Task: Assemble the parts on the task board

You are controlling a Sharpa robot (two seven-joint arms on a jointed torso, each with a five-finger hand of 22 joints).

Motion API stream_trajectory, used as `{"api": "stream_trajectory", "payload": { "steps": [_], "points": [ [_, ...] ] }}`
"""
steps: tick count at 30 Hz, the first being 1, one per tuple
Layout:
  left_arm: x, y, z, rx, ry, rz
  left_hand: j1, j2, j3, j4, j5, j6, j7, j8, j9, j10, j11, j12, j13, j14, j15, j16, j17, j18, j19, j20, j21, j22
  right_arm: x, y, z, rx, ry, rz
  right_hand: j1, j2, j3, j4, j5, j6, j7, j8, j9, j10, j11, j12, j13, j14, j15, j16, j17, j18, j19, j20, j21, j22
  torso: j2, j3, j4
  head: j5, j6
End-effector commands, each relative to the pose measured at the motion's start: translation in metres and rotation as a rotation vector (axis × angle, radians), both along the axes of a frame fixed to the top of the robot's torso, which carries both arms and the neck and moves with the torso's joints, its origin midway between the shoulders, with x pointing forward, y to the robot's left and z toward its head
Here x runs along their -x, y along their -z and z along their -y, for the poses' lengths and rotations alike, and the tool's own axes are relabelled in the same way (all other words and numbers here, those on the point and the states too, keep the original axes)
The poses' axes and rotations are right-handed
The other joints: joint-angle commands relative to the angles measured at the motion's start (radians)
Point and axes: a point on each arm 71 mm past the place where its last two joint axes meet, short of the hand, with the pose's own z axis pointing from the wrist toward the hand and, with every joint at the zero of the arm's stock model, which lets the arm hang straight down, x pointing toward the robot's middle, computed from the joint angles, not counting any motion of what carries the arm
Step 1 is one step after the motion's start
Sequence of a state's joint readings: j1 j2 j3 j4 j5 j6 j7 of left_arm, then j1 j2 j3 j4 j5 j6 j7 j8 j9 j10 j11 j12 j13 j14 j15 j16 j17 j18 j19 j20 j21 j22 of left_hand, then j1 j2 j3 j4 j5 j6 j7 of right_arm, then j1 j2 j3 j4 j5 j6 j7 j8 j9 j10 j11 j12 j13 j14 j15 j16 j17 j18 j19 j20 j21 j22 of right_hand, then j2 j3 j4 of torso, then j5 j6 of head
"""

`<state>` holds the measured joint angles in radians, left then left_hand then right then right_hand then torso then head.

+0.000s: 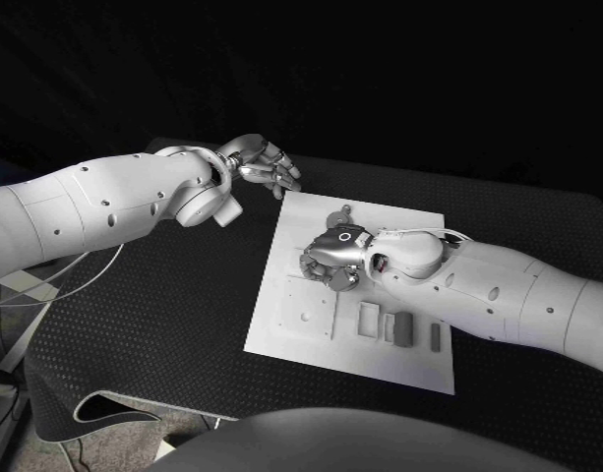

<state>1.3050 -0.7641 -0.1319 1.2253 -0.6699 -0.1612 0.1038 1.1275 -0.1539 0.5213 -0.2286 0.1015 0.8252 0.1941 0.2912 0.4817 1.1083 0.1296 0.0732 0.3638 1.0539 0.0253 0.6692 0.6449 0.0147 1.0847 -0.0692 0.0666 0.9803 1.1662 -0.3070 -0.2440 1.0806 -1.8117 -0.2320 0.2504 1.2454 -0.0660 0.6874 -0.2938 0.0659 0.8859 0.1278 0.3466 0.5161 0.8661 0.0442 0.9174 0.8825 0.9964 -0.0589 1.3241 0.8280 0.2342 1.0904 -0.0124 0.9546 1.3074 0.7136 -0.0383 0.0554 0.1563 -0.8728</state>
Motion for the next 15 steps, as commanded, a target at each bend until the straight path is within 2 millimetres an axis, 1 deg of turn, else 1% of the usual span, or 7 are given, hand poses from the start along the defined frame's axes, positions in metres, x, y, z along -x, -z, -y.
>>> {"api": "stream_trajectory", "payload": {
  "steps": [1,4,12,15],
  "points": [
    [0.0001,-0.001,0.0016,0.001,0.014,-0.001,-0.004,0.007,0.001,0.008,0.001,-0.005,0.0,0.004,-0.001,-0.001,0.002,-0.002,0.001,0.007,0.002,-0.005,0.002,0.002,0.007,-0.002,0.003,-0.001,0.0018,0.0005,-0.0004,-0.012,0.003,-0.002,0.005,-0.008,0.003,0.003,-0.005,0.017,0.022,-0.005,-0.002,0.008,0.002,0.006,-0.001,0.008,0.001,0.003,-0.002,0.028,0.006,-0.001,0.003,0.018,0.001,0.0001,0.0008,-0.002,0.0],
    [0.0003,-0.001,0.0013,0.001,0.014,-0.001,-0.004,0.007,0.001,0.008,0.001,-0.005,0.0,0.004,-0.001,-0.001,0.002,-0.002,0.001,0.007,0.002,-0.006,0.002,0.002,0.007,-0.002,0.003,-0.001,0.0016,-0.0009,0.0006,-0.015,0.004,0.001,0.005,-0.008,0.003,0.003,-0.005,0.017,0.022,-0.006,-0.002,0.008,0.002,0.006,-0.002,0.008,0.001,0.003,-0.002,0.028,0.006,-0.002,0.003,0.018,0.0,0.0001,0.0016,-0.002,0.0],
    [0.0002,-0.001,0.0008,0.001,0.013,-0.001,-0.005,0.006,0.0,0.009,0.001,-0.005,0.0,0.004,-0.002,-0.001,0.002,-0.003,0.001,0.007,0.002,-0.006,0.003,0.002,0.007,-0.002,0.003,-0.002,0.0026,-0.004,0.001,-0.023,0.004,-0.004,0.004,-0.01,0.004,0.003,-0.005,0.017,0.022,-0.007,-0.003,0.008,0.002,0.007,-0.003,0.009,0.0,0.003,-0.003,0.028,0.007,-0.002,0.003,0.017,0.0,0.0004,-0.0004,-0.002,0.0],
    [0.0002,-0.001,0.0014,0.001,0.015,-0.001,-0.005,0.006,0.0,0.009,0.001,-0.006,0.0,0.004,-0.002,-0.001,0.002,-0.003,0.002,0.007,0.002,-0.007,0.003,0.002,0.007,-0.002,0.003,-0.002,0.0018,-0.0034,0.0017,-0.017,0.007,-0.007,0.003,-0.009,0.004,0.003,-0.005,0.018,0.022,-0.007,-0.003,0.009,0.002,0.007,-0.004,0.009,0.0,0.003,-0.003,0.028,0.008,-0.002,0.003,0.017,0.001,0.0005,0.0,-0.003,0.0]
  ]
}}
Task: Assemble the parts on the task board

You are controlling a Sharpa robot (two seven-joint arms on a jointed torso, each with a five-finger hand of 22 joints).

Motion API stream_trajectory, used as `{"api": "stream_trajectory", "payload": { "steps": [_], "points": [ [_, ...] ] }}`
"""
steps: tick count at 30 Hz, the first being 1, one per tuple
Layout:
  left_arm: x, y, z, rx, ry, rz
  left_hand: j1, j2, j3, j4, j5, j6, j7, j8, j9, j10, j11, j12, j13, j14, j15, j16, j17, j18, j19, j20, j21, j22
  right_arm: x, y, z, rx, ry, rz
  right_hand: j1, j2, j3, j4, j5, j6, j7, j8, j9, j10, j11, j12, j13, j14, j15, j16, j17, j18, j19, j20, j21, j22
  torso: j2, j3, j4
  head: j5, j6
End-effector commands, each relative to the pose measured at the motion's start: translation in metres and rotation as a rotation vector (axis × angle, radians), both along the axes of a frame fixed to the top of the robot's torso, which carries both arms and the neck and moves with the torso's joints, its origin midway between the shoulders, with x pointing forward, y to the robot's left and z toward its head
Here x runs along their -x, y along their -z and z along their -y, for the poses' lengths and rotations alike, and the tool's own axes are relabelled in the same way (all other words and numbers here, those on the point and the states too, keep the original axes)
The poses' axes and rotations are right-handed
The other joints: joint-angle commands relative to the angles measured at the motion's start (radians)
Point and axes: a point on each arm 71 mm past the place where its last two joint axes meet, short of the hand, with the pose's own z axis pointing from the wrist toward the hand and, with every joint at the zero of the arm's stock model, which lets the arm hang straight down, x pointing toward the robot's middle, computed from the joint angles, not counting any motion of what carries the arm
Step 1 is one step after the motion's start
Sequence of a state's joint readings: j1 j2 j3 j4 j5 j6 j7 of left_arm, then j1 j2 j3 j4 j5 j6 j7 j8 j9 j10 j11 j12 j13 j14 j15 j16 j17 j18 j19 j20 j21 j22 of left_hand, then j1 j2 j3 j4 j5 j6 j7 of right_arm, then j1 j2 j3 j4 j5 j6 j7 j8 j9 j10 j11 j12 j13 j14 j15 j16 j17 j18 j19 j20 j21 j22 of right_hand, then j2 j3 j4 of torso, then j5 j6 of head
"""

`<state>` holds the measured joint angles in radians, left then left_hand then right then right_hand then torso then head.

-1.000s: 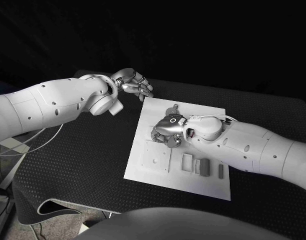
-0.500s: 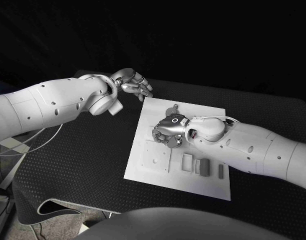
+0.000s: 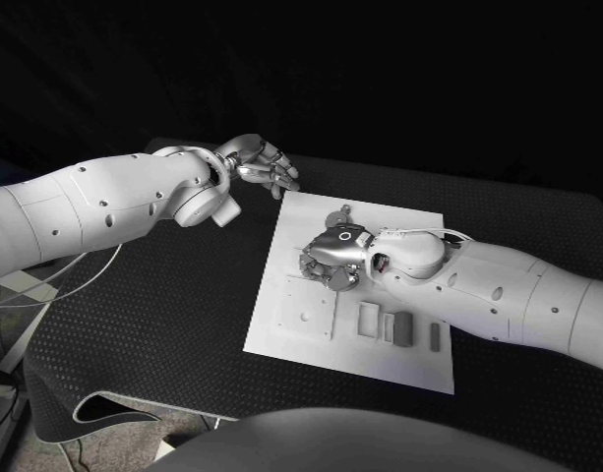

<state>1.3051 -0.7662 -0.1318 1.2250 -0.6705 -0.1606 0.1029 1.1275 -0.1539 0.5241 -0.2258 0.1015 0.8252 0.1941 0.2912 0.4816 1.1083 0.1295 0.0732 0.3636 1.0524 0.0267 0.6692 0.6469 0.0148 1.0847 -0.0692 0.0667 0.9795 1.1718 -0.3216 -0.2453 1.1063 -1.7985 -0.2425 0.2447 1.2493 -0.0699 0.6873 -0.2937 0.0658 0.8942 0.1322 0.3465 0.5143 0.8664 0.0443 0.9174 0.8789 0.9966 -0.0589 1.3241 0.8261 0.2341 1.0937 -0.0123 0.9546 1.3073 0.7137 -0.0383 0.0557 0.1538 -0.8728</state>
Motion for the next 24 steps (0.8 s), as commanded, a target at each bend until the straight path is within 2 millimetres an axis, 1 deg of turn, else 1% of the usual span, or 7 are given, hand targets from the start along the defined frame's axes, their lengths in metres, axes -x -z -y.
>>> {"api": "stream_trajectory", "payload": {
  "steps": [1,9,13,16,18,22,24],
  "points": [
    [0.0002,-0.001,0.0027,0.003,0.017,-0.001,-0.005,0.006,-0.002,0.006,0.001,-0.006,0.0,0.004,-0.002,-0.001,0.002,-0.003,0.002,0.009,0.0,-0.007,0.001,0.002,0.007,-0.002,0.003,-0.001,-0.0007,0.0007,0.0005,0.007,0.007,-0.007,-0.002,-0.005,0.004,0.003,-0.005,0.011,0.017,-0.007,-0.001,0.009,0.002,0.007,-0.001,0.009,0.0,0.003,-0.002,0.028,0.005,-0.002,0.003,0.017,0.001,0.0004,0.0002,-0.001,0.0],
    [0.0002,-0.001,0.0028,0.002,0.016,-0.001,-0.005,0.006,-0.002,0.006,0.001,-0.006,0.0,0.004,-0.002,-0.001,0.002,-0.003,0.002,0.009,0.0,-0.007,0.002,0.002,0.007,-0.002,0.003,-0.001,-0.0058,0.0058,0.0034,0.068,0.031,-0.027,-0.008,-0.012,0.003,0.002,-0.005,0.007,0.019,-0.012,-0.004,0.006,0.003,0.005,-0.007,0.007,0.001,0.0,-0.005,0.028,0.002,-0.002,0.0,0.016,0.001,-0.0003,0.0019,-0.003,0.0],
    [0.0003,-0.001,0.0017,0.002,0.014,0.0,-0.005,0.006,-0.002,0.007,0.001,-0.006,0.0,0.004,-0.002,-0.001,0.002,-0.003,0.002,0.009,0.0,-0.008,0.003,0.002,0.006,-0.002,0.003,-0.001,-0.0068,0.0057,0.0075,0.074,0.038,-0.017,-0.003,-0.046,-0.008,0.001,-0.006,-0.025,0.022,-0.036,-0.016,-0.004,0.007,0.005,-0.014,0.0,0.006,0.001,-0.007,0.028,-0.005,-0.002,-0.004,0.017,0.001,-0.0001,0.0012,0.0,0.0],
    [0.0003,-0.001,0.0012,0.002,0.013,0.0,-0.005,0.006,-0.002,0.007,0.001,-0.006,0.0,0.004,-0.002,-0.001,0.002,-0.003,0.002,0.009,0.0,-0.008,0.003,0.002,0.006,-0.002,0.003,-0.001,-0.0074,0.0043,0.0082,0.073,0.042,0.006,0.009,-0.062,-0.025,0.0,-0.006,-0.062,0.006,-0.054,-0.023,-0.011,0.003,0.009,-0.018,-0.006,0.002,0.003,-0.009,0.028,-0.01,0.0,-0.006,0.017,0.0,-0.0001,0.0003,0.0,0.0],
    [0.0003,-0.001,0.0015,0.002,0.014,-0.001,-0.005,0.006,-0.002,0.007,0.001,-0.006,0.0,0.004,-0.002,-0.002,0.002,-0.003,0.002,0.009,0.0,-0.008,0.003,0.002,0.006,-0.002,0.003,-0.001,-0.0075,0.0039,0.0082,0.075,0.043,0.016,0.016,-0.077,-0.031,0.0,-0.006,-0.085,-0.01,-0.066,-0.028,-0.016,0.003,0.009,-0.019,-0.009,0.002,0.003,-0.01,0.028,-0.012,0.0,-0.008,0.017,0.0,-0.0003,0.0002,0.0,0.0],
    [0.0002,-0.001,0.0021,0.002,0.015,-0.001,-0.005,0.006,-0.003,0.007,0.001,-0.006,0.0,0.004,-0.002,-0.002,0.002,-0.003,0.002,0.009,0.0,-0.008,0.003,0.002,0.006,-0.002,0.003,-0.001,-0.0074,0.004,0.0081,0.08,0.043,0.023,0.023,-0.091,-0.05,0.0,-0.003,-0.115,-0.031,-0.077,-0.033,-0.027,0.006,0.012,-0.022,-0.018,0.005,0.005,-0.011,0.028,-0.019,0.004,-0.012,0.016,0.001,-0.0002,0.002,-0.001,0.0],
    [0.0001,-0.0009,0.0019,0.001,0.015,-0.001,-0.005,0.006,-0.003,0.007,0.001,-0.006,0.0,0.004,-0.002,-0.002,0.002,-0.003,0.002,0.009,0.0,-0.008,0.003,0.002,0.006,-0.002,0.003,-0.001,-0.0077,0.0038,0.0084,0.081,0.046,0.024,0.027,-0.096,-0.053,0.0,0.013,-0.138,-0.043,-0.086,-0.038,-0.033,0.009,0.014,-0.024,-0.024,0.008,0.006,-0.012,0.028,-0.022,0.007,-0.015,0.016,0.001,0.0001,0.0022,-0.001,0.0]
  ]
}}
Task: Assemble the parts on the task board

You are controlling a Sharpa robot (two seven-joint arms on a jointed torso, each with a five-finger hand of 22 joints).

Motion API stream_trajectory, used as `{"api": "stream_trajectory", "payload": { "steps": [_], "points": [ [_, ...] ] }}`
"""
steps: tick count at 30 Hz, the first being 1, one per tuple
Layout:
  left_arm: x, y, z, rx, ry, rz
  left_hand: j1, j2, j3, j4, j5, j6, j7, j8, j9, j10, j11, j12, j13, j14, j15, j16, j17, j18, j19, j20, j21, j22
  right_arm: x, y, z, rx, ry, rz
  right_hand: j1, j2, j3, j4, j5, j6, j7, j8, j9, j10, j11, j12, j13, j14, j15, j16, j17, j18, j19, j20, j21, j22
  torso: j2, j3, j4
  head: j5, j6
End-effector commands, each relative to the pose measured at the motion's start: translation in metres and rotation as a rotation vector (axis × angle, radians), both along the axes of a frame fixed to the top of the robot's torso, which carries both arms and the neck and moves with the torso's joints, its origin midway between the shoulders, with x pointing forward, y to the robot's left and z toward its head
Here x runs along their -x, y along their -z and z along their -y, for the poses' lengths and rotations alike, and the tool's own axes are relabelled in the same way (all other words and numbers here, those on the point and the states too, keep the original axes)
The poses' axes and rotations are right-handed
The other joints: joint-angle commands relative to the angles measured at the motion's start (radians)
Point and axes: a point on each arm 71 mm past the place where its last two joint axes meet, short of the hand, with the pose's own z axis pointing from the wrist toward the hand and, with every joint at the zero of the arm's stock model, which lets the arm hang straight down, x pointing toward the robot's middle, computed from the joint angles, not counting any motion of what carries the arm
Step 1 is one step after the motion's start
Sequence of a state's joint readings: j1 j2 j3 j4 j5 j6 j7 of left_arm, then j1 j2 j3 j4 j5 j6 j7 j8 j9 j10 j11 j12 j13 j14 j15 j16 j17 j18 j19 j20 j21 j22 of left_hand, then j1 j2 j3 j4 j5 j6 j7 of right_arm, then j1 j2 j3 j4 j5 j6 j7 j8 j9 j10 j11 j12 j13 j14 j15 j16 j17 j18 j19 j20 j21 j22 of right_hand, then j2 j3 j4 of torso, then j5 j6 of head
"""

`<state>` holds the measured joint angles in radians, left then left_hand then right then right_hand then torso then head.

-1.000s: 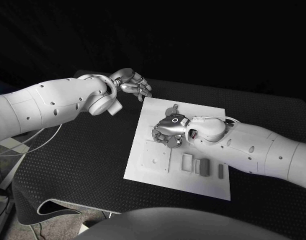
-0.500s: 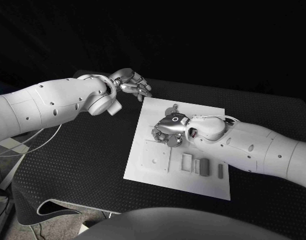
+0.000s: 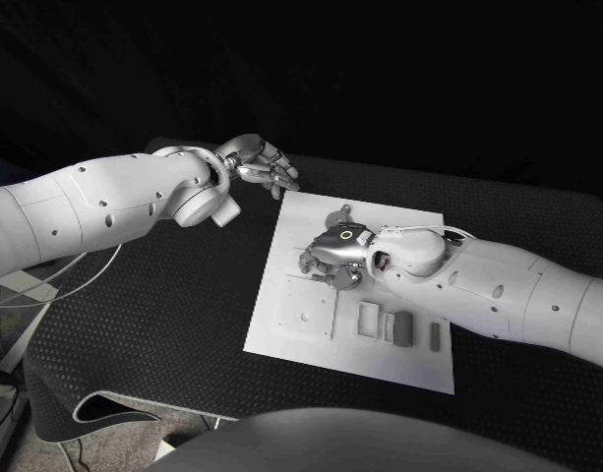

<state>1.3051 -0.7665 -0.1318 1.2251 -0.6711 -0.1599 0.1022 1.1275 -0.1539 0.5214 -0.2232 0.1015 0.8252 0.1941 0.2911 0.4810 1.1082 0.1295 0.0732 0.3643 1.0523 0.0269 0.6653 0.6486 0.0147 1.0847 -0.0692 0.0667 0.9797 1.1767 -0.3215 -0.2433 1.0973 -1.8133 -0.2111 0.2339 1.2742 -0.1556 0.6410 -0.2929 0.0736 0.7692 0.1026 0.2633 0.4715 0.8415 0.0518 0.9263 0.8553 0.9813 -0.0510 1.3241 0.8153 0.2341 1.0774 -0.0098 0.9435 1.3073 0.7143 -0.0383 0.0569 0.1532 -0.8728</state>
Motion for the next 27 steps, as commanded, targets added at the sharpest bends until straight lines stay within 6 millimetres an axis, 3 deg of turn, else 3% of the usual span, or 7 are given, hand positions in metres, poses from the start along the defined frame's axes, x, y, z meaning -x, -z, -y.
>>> {"api": "stream_trajectory", "payload": {
  "steps": [1,8,15,27],
  "points": [
    [0.0001,-0.001,0.0019,0.002,0.014,-0.001,-0.005,0.006,0.0,0.004,0.001,-0.006,0.0,0.004,-0.001,-0.002,0.002,-0.003,0.001,0.009,0.0,-0.005,0.002,0.002,0.006,-0.002,0.003,-0.001,-0.0036,0.0039,0.0056,0.046,0.033,0.024,0.004,-0.012,-0.007,-0.001,0.006,-0.021,-0.019,-0.006,0.003,-0.011,0.002,0.006,-0.001,-0.01,0.001,0.007,-0.001,0.028,-0.007,0.005,-0.005,0.016,0.0,-0.0001,0.001,0.0,0.0],
    [0.0,-0.0009,0.0021,0.002,0.015,0.0,-0.005,0.006,0.0,0.005,0.001,-0.007,0.0,0.004,-0.002,-0.002,0.002,-0.003,0.001,0.009,0.0,-0.005,0.002,0.002,0.006,-0.002,0.003,-0.002,-0.0046,0.003,0.0072,0.06,0.036,0.028,0.012,-0.019,-0.008,-0.001,0.011,-0.037,-0.028,-0.009,-0.001,-0.021,0.006,0.007,-0.004,-0.019,0.004,0.008,-0.003,0.028,-0.007,0.007,-0.007,0.016,0.0,-0.0005,-0.0002,0.001,0.0],
    [-0.0005,-0.0008,0.0028,0.002,0.016,-0.001,-0.005,0.006,0.0,0.005,0.002,-0.007,0.0,0.004,-0.002,-0.002,0.002,-0.003,0.001,0.009,0.0,-0.006,0.003,0.002,0.006,-0.002,0.003,-0.002,-0.0053,0.0034,0.0082,0.066,0.031,0.024,0.013,-0.013,-0.008,0.0,0.011,-0.032,-0.027,-0.003,0.001,-0.024,0.008,0.01,-0.003,-0.023,0.007,0.01,-0.003,0.028,-0.005,0.007,-0.005,0.017,0.0,-0.0004,-0.0009,0.0,0.0],
    [-0.0004,-0.0005,0.0026,0.0,0.017,-0.004,-0.005,0.006,0.0,0.006,0.001,-0.007,0.0,0.005,-0.002,-0.002,0.002,-0.003,0.002,0.01,0.0,-0.007,0.004,0.002,0.006,-0.002,0.003,-0.002,-0.0029,0.0037,0.0089,0.053,0.002,-0.007,0.037,0.009,0.002,-0.001,0.012,0.018,-0.011,0.033,0.016,-0.028,0.009,0.023,-0.005,-0.029,0.008,0.019,-0.004,0.028,-0.006,0.006,-0.002,0.019,0.0,0.0001,-0.0002,0.001,0.0]
  ]
}}
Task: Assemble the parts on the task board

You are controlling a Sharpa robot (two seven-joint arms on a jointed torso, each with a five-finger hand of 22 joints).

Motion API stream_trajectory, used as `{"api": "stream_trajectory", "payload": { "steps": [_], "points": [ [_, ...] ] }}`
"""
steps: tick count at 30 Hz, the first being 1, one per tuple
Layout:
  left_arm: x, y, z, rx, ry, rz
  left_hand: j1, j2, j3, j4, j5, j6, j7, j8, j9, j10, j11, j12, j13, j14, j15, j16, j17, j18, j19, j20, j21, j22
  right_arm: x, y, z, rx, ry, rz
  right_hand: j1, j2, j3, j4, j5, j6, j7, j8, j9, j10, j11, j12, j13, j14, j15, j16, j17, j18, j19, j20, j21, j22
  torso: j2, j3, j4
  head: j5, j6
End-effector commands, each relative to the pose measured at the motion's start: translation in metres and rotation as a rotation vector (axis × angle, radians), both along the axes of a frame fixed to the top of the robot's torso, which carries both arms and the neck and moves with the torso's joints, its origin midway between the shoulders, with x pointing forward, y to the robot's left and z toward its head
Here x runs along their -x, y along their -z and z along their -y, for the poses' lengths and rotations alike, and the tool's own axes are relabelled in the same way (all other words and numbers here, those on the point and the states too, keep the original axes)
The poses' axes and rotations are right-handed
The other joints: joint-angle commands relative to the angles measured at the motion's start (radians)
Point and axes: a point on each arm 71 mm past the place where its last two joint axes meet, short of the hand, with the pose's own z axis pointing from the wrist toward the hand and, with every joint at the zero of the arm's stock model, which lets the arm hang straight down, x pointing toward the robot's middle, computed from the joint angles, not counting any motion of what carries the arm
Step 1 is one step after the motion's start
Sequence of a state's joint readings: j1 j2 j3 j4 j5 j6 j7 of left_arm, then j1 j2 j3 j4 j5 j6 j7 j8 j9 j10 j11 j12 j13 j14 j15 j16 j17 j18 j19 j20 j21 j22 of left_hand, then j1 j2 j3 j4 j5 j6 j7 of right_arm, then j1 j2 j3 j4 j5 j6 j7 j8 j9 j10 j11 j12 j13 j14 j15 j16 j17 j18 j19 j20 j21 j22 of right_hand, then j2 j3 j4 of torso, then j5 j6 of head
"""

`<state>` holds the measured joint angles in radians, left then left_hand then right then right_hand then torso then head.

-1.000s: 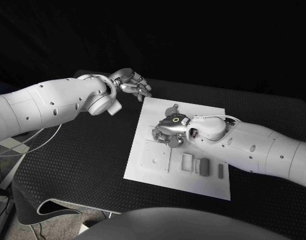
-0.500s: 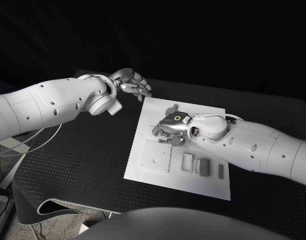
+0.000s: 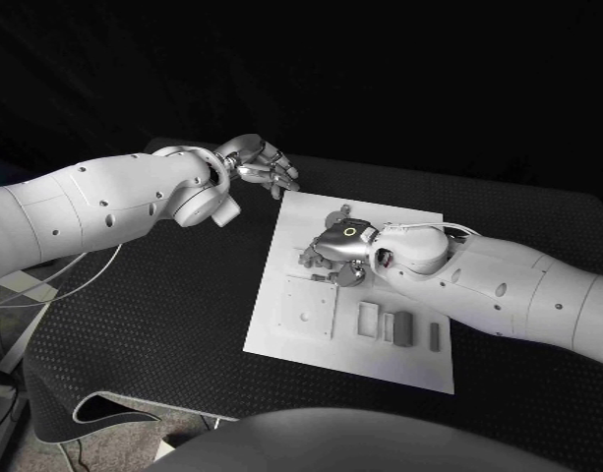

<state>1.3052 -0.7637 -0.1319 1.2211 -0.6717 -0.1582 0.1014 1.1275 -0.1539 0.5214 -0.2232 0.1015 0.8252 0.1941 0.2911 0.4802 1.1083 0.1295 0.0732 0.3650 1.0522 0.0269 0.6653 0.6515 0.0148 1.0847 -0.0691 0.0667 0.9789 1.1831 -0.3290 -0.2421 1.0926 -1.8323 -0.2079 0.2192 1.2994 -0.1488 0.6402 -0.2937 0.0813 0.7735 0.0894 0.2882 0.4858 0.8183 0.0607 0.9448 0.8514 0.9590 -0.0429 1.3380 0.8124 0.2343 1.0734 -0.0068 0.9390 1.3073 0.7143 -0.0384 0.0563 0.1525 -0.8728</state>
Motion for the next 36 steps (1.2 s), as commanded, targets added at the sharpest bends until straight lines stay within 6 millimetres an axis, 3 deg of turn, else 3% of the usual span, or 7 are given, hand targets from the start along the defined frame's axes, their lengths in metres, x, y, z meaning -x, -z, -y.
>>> {"api": "stream_trajectory", "payload": {
  "steps": [1,11,22,36],
  "points": [
    [0.0003,-0.0007,0.0024,0.001,0.016,-0.003,-0.005,0.006,0.0,0.006,0.001,-0.007,0.0,0.005,-0.001,-0.002,0.002,-0.003,0.001,0.01,0.0,-0.007,0.001,0.002,0.006,-0.002,0.003,-0.001,0.0028,0.0057,0.0027,0.03,-0.017,-0.033,0.014,0.005,0.005,-0.001,0.004,0.02,0.004,0.012,0.004,-0.005,0.0,0.006,-0.002,-0.007,0.0,0.005,-0.002,0.027,-0.002,0.003,0.003,0.019,0.0,0.0004,0.0003,0.002,0.0],
    [0.0002,-0.0005,0.0027,0.001,0.017,-0.004,-0.005,0.007,0.0,0.006,0.002,-0.007,0.0,0.005,-0.001,-0.002,0.002,-0.003,0.001,0.01,0.0,-0.007,0.002,0.002,0.006,-0.002,0.003,-0.001,0.0059,0.0049,-0.0002,0.018,-0.033,-0.044,0.019,0.019,0.009,-0.001,0.004,0.074,0.029,0.045,0.026,-0.006,0.0,0.014,-0.008,-0.009,0.0,0.011,-0.005,0.027,-0.003,0.004,0.007,0.02,0.0,0.0006,0.0001,0.002,0.0],
    [0.0002,-0.0004,0.0036,0.001,0.019,-0.005,-0.004,0.008,0.001,0.006,0.002,-0.006,0.0,0.005,-0.001,-0.002,0.002,-0.002,0.001,0.01,0.0,-0.008,0.003,0.002,0.006,-0.002,0.003,-0.001,0.0059,0.0066,-0.0037,0.047,-0.033,-0.042,0.025,0.026,0.013,-0.001,0.005,0.076,0.03,0.046,0.029,-0.007,-0.001,0.015,-0.01,-0.011,-0.001,0.012,-0.007,0.027,-0.005,0.004,0.007,0.02,0.0,-0.0005,0.002,-0.001,0.0],
    [0.0001,-0.0003,0.0034,0.0,0.019,-0.006,-0.004,0.008,0.0,0.007,0.001,-0.006,0.0,0.006,-0.001,-0.002,0.002,-0.002,0.002,0.01,0.0,-0.009,0.004,0.002,0.006,-0.002,0.003,-0.001,0.0034,0.0113,-0.0029,0.118,-0.011,-0.018,0.025,0.012,0.014,-0.001,0.004,0.012,-0.008,0.011,0.021,-0.028,0.009,0.017,-0.02,-0.034,0.009,0.013,-0.012,0.027,-0.025,0.013,0.001,0.018,0.0,-0.0001,0.0011,0.002,0.0]
  ]
}}
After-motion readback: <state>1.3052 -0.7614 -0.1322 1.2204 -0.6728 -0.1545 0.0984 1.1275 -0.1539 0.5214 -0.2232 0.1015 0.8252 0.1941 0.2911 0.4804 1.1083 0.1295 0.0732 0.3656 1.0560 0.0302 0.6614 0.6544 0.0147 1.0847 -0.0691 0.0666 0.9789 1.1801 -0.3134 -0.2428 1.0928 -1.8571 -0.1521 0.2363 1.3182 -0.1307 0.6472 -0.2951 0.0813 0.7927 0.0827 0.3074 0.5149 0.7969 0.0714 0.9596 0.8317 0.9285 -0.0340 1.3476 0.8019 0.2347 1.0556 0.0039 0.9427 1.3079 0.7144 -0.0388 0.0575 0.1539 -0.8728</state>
